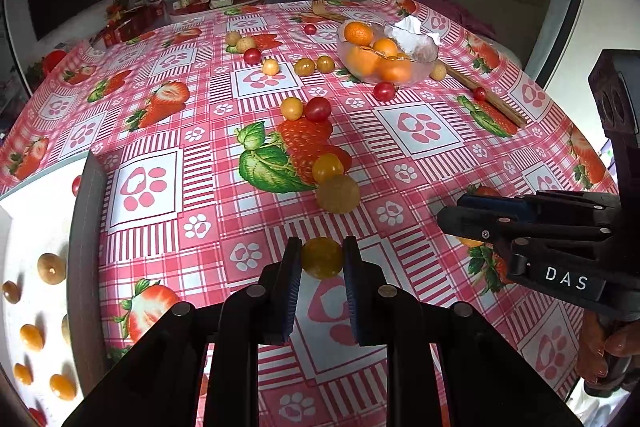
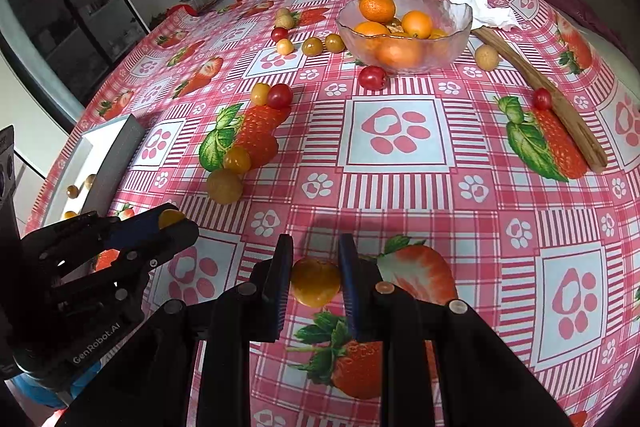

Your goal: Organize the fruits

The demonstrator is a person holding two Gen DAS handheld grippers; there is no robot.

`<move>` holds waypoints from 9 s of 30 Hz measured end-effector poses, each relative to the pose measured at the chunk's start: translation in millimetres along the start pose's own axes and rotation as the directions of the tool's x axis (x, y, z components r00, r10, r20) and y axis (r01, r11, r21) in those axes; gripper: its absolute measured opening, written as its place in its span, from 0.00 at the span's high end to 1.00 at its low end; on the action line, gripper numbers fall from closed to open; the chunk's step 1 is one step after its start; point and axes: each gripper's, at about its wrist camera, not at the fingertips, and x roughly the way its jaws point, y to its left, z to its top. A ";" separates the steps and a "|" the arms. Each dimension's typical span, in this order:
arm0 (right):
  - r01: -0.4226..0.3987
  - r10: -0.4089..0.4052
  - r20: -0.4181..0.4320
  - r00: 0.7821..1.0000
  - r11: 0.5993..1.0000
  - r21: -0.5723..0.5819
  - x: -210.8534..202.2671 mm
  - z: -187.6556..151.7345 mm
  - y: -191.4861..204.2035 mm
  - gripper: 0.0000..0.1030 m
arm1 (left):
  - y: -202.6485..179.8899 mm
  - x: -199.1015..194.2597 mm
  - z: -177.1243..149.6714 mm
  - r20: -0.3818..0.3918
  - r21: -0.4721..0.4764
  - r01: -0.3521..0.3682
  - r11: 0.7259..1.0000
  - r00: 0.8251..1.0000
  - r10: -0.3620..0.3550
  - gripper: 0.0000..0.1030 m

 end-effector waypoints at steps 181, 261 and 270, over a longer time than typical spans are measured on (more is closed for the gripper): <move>0.148 -0.158 0.078 0.984 0.981 0.124 38.6 73.1 -23.7 0.36 | 21.1 -31.4 -29.4 0.017 -0.181 -0.052 0.982 0.998 0.056 0.72; -0.105 0.036 -0.183 0.982 0.917 -0.385 38.3 43.3 274.5 0.07 | 211.1 -130.6 -85.7 -0.032 -0.413 -0.345 0.843 0.930 0.365 0.00; -0.080 0.013 -0.161 0.987 0.907 -0.413 11.0 28.8 270.0 0.00 | 195.2 -137.8 -99.1 -0.079 -0.433 -0.377 0.819 0.921 0.382 0.00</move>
